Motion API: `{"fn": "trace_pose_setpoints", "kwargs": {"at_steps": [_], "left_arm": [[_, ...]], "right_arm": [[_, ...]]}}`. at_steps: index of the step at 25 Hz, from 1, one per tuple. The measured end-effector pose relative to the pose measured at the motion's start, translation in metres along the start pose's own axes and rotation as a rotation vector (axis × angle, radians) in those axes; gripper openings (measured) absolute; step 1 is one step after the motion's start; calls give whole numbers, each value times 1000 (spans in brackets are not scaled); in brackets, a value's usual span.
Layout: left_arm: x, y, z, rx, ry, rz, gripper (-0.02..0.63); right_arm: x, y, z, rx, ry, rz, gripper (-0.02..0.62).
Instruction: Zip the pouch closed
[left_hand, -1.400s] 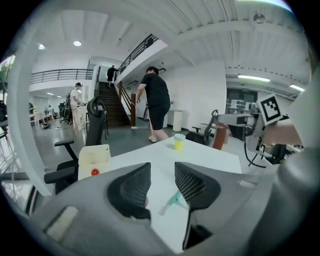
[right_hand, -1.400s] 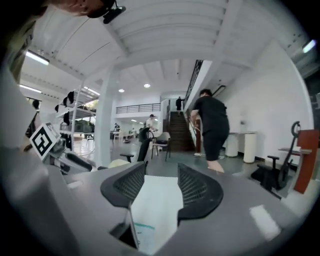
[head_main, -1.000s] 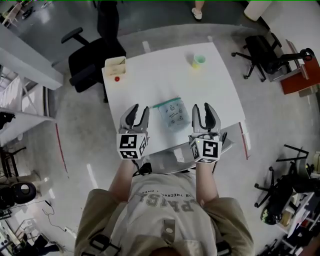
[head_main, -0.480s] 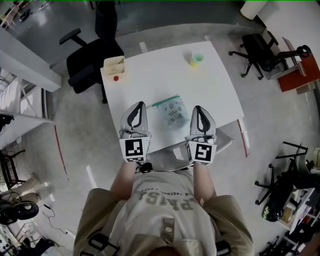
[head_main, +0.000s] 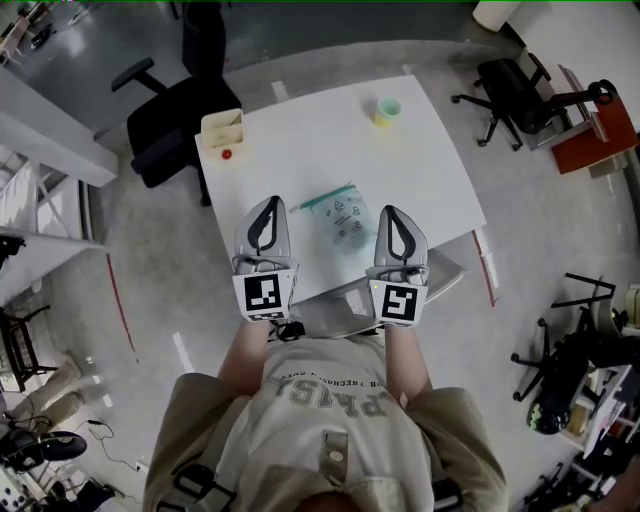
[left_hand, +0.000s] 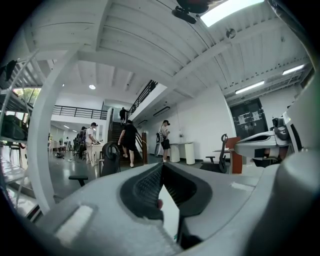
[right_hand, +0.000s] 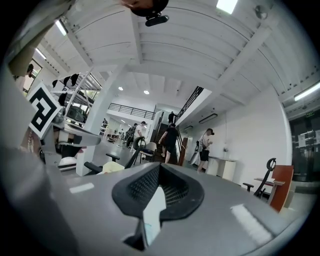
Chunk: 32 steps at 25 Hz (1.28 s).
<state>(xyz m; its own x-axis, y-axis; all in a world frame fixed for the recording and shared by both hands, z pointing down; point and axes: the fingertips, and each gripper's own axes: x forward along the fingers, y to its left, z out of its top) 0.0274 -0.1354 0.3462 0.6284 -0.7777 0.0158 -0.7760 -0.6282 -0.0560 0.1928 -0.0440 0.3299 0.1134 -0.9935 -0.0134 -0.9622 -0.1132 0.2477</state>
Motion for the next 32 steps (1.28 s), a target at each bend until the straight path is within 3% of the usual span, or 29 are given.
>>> {"fn": "trace_pose_setpoints", "kwargs": {"at_steps": [10,18,32], "left_arm": [[7,-3,4,1,-9,-11,14],[9,-4,0,-69,3,-18,14],[8,-3,8,-49,-5,-16,14]], "right_arm": [[2,-5,-4,21,-13,-38,0],[5,-1,6,49,-63,-27,0],[10,-1,16,36,-93,-34,0]]}}
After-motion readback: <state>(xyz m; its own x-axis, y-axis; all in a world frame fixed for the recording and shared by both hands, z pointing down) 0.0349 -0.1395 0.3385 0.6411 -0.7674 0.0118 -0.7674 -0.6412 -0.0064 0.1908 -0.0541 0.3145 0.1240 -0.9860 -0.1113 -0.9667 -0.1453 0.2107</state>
